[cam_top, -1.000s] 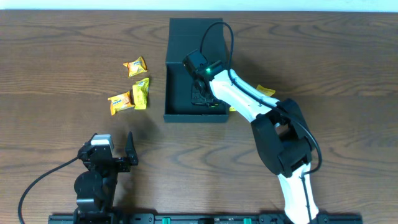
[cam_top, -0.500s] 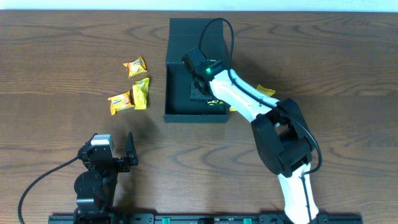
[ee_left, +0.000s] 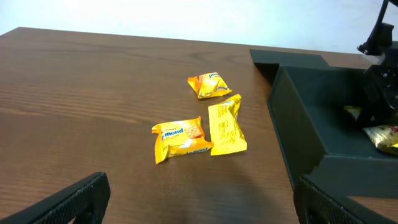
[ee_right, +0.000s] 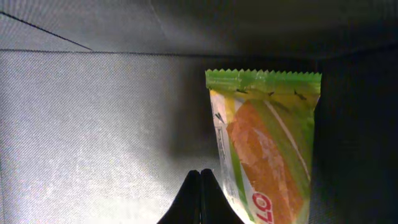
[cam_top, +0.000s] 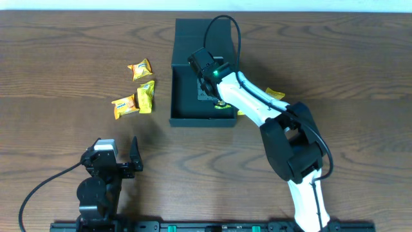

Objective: Pack container
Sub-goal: 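Open the right gripper to release the packet inside the box, then move the right gripper to the Julie's Peanut Butter packet right of box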

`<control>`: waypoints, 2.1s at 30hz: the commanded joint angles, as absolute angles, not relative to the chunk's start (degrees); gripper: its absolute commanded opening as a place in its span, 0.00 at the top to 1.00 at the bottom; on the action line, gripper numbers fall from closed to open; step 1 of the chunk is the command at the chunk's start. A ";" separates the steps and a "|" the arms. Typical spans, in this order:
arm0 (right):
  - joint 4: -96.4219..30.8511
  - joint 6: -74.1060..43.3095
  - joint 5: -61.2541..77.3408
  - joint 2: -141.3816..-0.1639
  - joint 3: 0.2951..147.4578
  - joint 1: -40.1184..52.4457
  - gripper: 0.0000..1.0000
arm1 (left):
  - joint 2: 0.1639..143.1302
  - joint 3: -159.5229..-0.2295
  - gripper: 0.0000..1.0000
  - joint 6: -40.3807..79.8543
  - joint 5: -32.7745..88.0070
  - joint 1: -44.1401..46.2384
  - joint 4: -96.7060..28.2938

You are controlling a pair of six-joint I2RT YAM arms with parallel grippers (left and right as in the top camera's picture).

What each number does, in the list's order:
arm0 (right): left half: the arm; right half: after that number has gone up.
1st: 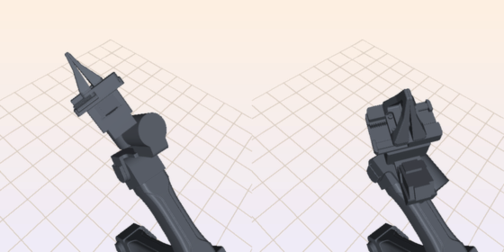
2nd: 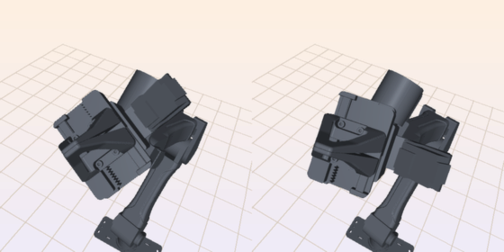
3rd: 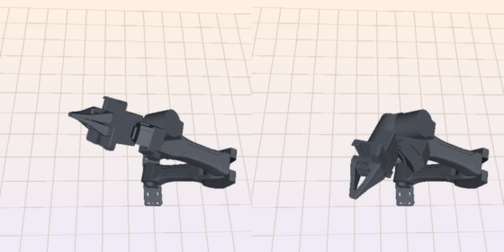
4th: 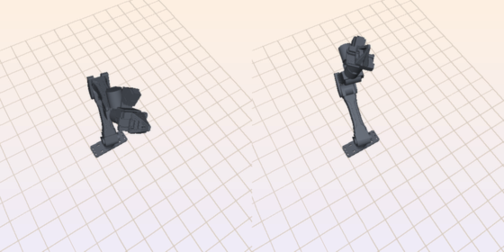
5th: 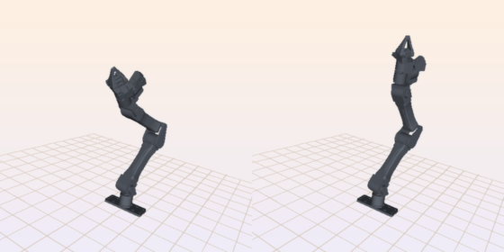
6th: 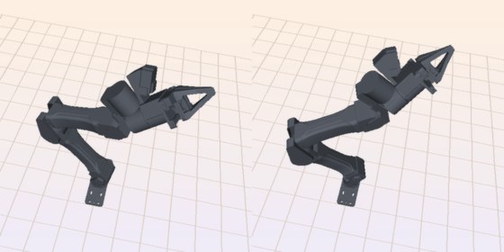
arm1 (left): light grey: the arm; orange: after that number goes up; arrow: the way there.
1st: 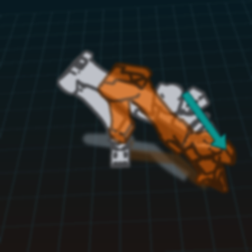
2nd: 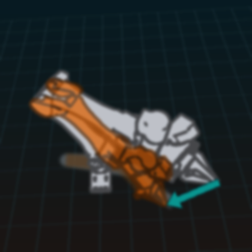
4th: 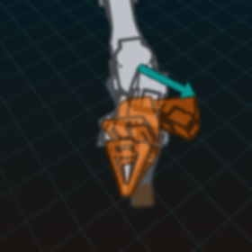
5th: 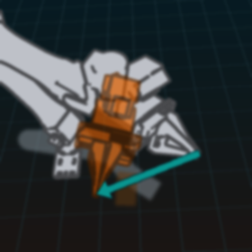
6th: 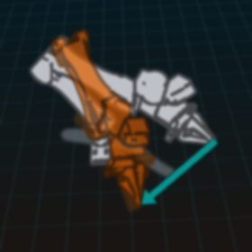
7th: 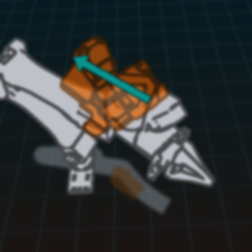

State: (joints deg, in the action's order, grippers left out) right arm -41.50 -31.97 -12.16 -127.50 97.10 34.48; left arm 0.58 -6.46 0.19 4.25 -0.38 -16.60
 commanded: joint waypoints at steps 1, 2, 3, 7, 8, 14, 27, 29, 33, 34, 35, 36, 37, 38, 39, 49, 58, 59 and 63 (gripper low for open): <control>-41.76 -30.52 -14.76 -129.49 98.04 34.41 0.98 | 0.27 -5.61 0.05 0.38 3.88 -0.73 -18.50; -42.06 -30.48 -14.85 -129.69 98.02 34.37 0.98 | 0.27 -5.63 0.04 0.38 3.88 -0.73 -18.50; -42.13 -30.04 -14.85 -129.82 98.04 34.33 0.99 | 0.27 -5.63 0.04 0.38 3.88 -0.73 -18.50; -42.30 -29.89 -16.80 -129.88 98.04 34.17 0.98 | 0.27 -5.63 0.04 0.38 3.88 -0.73 -18.50; -42.44 -29.89 -17.50 -129.88 98.04 34.13 0.98 | 0.27 -5.63 0.04 0.38 3.88 -0.73 -18.50; -43.51 -29.89 -18.72 -129.88 98.04 33.80 0.99 | 0.27 -5.63 0.05 0.38 3.88 -0.73 -18.50; -44.42 -28.62 -15.09 -129.62 100.42 33.82 0.99 | 0.27 -5.63 0.05 0.38 3.88 -0.73 -18.50; -45.06 -28.67 -13.72 -129.10 102.39 33.85 0.99 | 0.27 -5.61 0.04 0.38 3.88 -0.73 -18.50; -45.54 -28.62 -13.15 -127.15 107.31 33.82 0.99 | 0.27 -5.61 0.05 0.38 3.88 -0.73 -18.50; -45.76 -28.62 -13.26 -126.82 108.38 33.82 0.98 | 0.27 -5.63 0.04 0.38 3.86 -0.73 -18.50; -46.33 -28.60 -13.28 -126.45 109.54 33.82 0.99 | 0.27 -5.63 0.05 0.38 3.88 -0.73 -18.50; -47.24 -28.62 -13.28 -126.08 110.72 33.82 0.99 | 0.27 -5.63 0.05 0.38 3.88 -0.73 -18.50; -49.47 -28.62 -13.32 -125.29 112.57 33.82 0.99 | 0.27 -5.63 0.05 0.38 3.88 -0.73 -18.50; -52.03 -28.62 -14.04 -124.57 113.99 33.82 0.99 | 0.27 -5.63 0.04 0.38 3.88 -0.73 -18.50; -54.92 -28.71 -15.75 -123.59 115.09 33.65 0.99 | 0.27 -5.63 0.04 0.38 3.88 -0.73 -18.50; -72.36 -33.74 -12.23 -116.75 115.55 17.63 0.98 | 0.27 -5.63 0.04 0.38 3.88 -0.73 -18.50; -69.58 -31.86 -1.04 -116.66 101.89 9.85 0.98 | 0.27 -5.63 0.04 0.38 3.88 -0.73 -18.50; -69.65 -33.08 -1.37 -116.66 100.95 10.35 0.98 | 0.27 -5.63 0.05 0.38 3.88 -0.73 -18.50; -69.63 -38.89 -3.09 -116.66 97.03 11.33 0.64 | 0.27 -5.63 0.05 0.38 3.88 -0.73 -18.50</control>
State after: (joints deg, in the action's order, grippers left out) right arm -69.52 -34.46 -3.16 -117.12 98.85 10.66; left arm 0.58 -6.46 0.19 4.25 -0.38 -16.60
